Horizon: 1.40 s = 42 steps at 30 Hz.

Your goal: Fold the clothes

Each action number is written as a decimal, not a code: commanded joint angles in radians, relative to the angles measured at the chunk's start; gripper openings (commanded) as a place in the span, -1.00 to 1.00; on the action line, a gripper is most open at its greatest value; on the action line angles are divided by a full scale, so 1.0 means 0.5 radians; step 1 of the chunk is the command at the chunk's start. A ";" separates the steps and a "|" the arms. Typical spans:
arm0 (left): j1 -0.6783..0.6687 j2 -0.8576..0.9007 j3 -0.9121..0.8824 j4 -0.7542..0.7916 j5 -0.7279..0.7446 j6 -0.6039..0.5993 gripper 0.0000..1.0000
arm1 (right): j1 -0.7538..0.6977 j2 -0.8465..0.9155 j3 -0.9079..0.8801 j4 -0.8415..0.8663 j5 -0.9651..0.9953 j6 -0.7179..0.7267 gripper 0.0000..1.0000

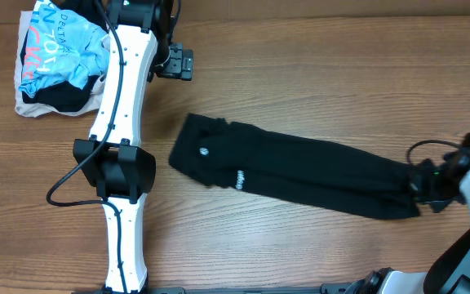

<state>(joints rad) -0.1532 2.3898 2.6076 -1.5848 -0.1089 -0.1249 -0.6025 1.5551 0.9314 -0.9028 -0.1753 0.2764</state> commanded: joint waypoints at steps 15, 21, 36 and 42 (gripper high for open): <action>0.032 -0.033 0.041 0.004 0.003 -0.021 1.00 | 0.802 -0.002 0.314 -0.301 -0.282 -0.054 -0.92; 0.032 -0.033 0.041 0.006 0.004 -0.020 0.99 | 1.238 -0.002 0.313 -0.140 -0.279 0.194 -0.92; 0.031 -0.030 0.041 0.017 0.014 -0.021 1.00 | 1.809 -0.002 0.313 0.368 -0.517 0.457 -0.37; 0.032 -0.029 0.041 0.014 0.079 -0.019 1.00 | 1.819 -0.006 0.381 0.430 -0.790 0.305 -0.03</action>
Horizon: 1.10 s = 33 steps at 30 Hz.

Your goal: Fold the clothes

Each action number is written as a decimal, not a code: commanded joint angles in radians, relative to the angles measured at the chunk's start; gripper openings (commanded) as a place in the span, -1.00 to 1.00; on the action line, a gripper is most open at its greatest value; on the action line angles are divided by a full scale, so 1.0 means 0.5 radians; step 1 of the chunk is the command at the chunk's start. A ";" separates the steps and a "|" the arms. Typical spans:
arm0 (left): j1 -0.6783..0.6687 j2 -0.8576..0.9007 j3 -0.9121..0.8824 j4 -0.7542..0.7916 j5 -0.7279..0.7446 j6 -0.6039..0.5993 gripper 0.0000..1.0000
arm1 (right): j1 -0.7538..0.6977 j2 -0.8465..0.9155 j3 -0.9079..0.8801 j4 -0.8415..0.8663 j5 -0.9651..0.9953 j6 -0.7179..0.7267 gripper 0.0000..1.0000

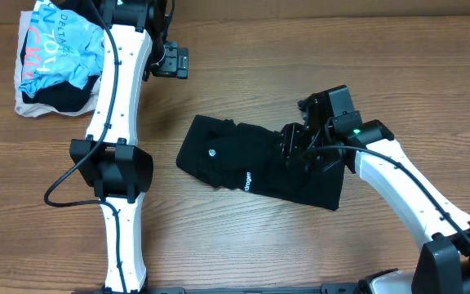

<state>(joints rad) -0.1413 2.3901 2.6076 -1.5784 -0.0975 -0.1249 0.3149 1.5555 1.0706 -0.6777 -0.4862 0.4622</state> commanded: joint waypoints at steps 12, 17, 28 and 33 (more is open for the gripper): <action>0.009 0.054 -0.082 -0.201 0.516 0.377 1.00 | -0.353 -0.011 0.340 -0.605 0.195 -0.278 0.07; 0.008 0.076 -0.386 -0.112 0.635 0.494 1.00 | -0.475 -0.011 0.340 -0.673 0.207 -0.363 0.18; -0.040 -0.133 -0.660 -0.051 0.698 0.458 1.00 | -0.520 -0.011 0.339 -0.768 0.420 -0.365 0.33; -0.146 -0.474 -0.880 0.013 0.483 0.343 1.00 | -0.520 -0.011 0.339 -0.776 0.497 -0.365 0.44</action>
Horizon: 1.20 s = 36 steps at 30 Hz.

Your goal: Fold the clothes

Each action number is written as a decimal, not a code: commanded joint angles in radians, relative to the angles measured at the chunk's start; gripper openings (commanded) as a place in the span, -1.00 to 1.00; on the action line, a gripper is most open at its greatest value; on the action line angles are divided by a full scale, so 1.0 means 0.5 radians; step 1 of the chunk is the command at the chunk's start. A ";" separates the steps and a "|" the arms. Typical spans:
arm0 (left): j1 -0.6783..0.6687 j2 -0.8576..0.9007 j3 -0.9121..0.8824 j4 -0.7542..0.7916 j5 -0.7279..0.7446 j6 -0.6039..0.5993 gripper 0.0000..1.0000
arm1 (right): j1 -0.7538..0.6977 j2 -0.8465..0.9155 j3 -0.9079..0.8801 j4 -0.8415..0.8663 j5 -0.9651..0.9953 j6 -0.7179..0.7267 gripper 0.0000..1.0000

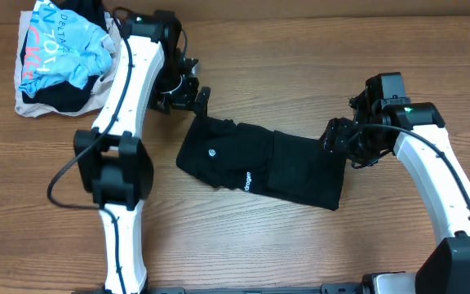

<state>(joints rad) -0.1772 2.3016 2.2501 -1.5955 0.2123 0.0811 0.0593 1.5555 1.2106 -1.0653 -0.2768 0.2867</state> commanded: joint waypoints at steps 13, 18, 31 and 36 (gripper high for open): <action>-0.024 -0.843 -1.987 1.789 -0.067 -0.052 1.00 | -0.009 -0.011 0.059 -0.024 0.119 -0.014 0.45; -0.026 -0.827 -2.067 1.978 0.133 0.076 1.00 | -0.009 -0.011 0.059 -0.037 0.119 -0.013 0.45; -0.024 -0.601 -2.073 1.943 0.349 0.124 0.70 | -0.009 -0.011 0.059 -0.037 0.119 -0.013 0.44; -0.024 -0.601 -2.073 1.866 0.349 0.123 -0.58 | -0.009 -0.010 0.056 -0.035 0.118 -0.002 0.43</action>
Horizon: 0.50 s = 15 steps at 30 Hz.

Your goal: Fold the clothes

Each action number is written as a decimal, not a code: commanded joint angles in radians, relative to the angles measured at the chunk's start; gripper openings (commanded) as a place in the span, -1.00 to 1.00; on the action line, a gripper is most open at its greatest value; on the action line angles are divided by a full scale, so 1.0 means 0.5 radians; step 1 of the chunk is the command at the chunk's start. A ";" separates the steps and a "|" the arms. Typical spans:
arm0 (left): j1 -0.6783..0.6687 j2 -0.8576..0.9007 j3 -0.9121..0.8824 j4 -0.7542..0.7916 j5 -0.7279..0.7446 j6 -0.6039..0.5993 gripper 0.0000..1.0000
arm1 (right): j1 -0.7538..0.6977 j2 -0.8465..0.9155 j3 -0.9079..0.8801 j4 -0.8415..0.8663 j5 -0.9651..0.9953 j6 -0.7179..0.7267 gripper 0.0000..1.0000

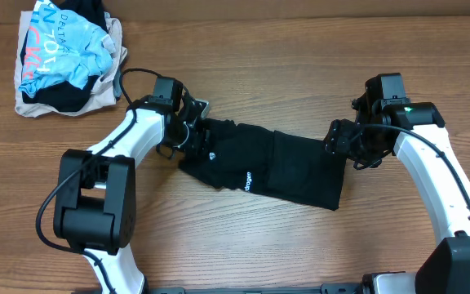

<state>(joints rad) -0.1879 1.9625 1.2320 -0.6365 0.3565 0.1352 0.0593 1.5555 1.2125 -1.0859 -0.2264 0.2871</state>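
A black pair of pants (259, 163) lies folded in half across the middle of the table, with a small white logo near its left end. My left gripper (196, 131) is down on the waist end at the left; its dark fingers merge with the cloth, so their state is unclear. My right gripper (334, 137) sits at the upper right corner of the folded edge, its fingers apart and holding nothing.
A pile of clothes (59, 57), with a light blue printed shirt on top of black and beige pieces, lies at the far left corner. The left arm's cable (133, 82) loops over the wood near the pile.
My left gripper has moved from just beyond the waist end, near the far side, down onto the waist end of the pants. The right arm and the pants stay as they were.
The pants lay stretched out, my right gripper at the leg ends on the far right and my left gripper up by the pile. Then the right gripper was over the middle with the legs folded across. It then stood back at the fold, and the left gripper came to the waist.
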 commanded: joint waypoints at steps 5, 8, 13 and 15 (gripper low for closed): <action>0.018 0.076 0.031 -0.111 0.059 0.005 -0.92 | 0.007 -0.010 0.031 0.012 0.008 0.002 0.18; 0.055 0.070 0.203 -0.270 0.058 -0.010 -0.92 | 0.036 -0.010 -0.005 0.018 0.002 0.002 -0.15; 0.096 0.069 0.645 -0.710 -0.018 0.000 -0.92 | 0.053 -0.010 -0.086 0.026 -0.050 0.009 -0.80; 0.096 0.069 0.816 -0.881 -0.101 0.000 -0.92 | 0.053 -0.010 -0.133 0.046 -0.071 0.008 -0.92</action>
<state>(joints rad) -0.1467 1.9991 1.5074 -1.0031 0.3550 0.1341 0.0822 1.5555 1.1793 -1.0714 -0.2401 0.2928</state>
